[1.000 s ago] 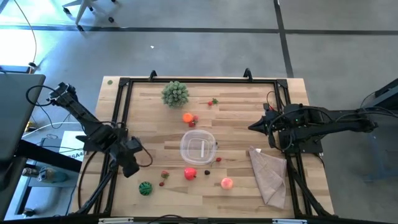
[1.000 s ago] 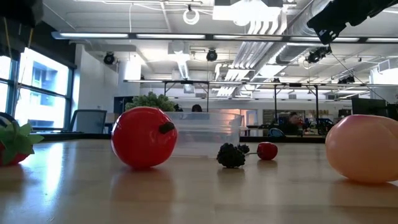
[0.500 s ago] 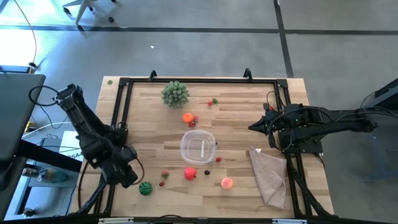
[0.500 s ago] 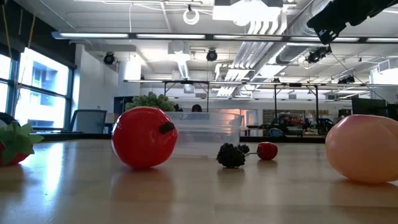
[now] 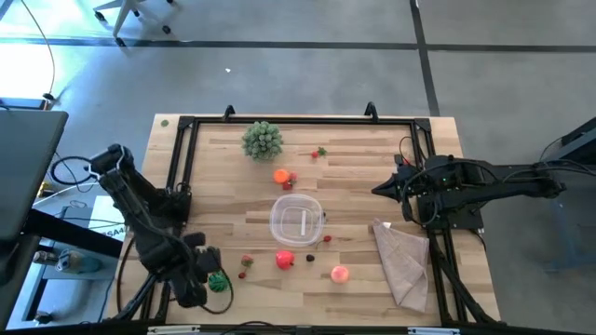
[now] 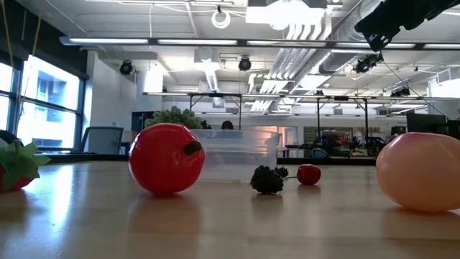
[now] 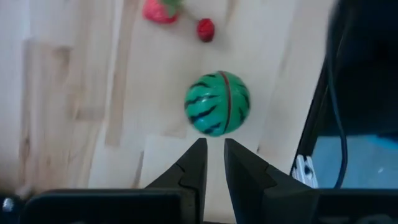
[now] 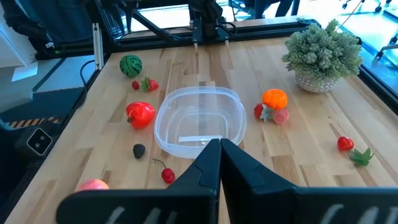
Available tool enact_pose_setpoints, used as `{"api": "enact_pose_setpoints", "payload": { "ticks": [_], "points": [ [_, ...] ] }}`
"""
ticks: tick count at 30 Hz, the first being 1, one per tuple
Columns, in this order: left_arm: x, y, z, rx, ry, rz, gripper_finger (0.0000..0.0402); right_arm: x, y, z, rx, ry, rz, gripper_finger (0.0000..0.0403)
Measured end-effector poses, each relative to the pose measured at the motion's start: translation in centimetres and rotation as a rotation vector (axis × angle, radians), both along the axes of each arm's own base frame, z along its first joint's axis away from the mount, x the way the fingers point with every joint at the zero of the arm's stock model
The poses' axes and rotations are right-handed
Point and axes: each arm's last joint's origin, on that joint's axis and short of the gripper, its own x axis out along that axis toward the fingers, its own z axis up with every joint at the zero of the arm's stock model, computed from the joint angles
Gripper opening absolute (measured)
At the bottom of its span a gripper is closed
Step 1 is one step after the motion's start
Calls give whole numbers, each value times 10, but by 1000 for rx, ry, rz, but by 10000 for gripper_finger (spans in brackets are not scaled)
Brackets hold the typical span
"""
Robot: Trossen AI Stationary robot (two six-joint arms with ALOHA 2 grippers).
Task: Pick and placing Produce into tupperware
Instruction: Put the watermelon into the transparent container
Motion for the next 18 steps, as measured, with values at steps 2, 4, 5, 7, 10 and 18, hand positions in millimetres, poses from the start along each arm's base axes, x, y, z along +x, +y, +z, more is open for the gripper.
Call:
{"api": "enact_pose_setpoints", "payload": {
  "ticks": [2, 4, 5, 7, 10, 18],
  "points": [
    [2, -2, -4, 13, 9, -30, 46, 0, 0, 0, 0, 0, 0, 0],
    [3, -3, -6, 22, 17, -33, 46, 0, 0, 0, 0, 0, 0, 0],
    [3, -3, -7, 24, 18, -33, 46, 0, 0, 0, 0, -1, 0, 0],
    [3, -3, -7, 24, 18, -30, 46, 0, 0, 0, 0, 0, 0, 0],
    [4, -4, -7, 24, 4, -24, 47, 0, 0, 0, 0, 0, 0, 0],
    [10, -10, -6, -33, -62, -29, 47, 0, 0, 0, 0, 0, 0, 0]
  ]
}}
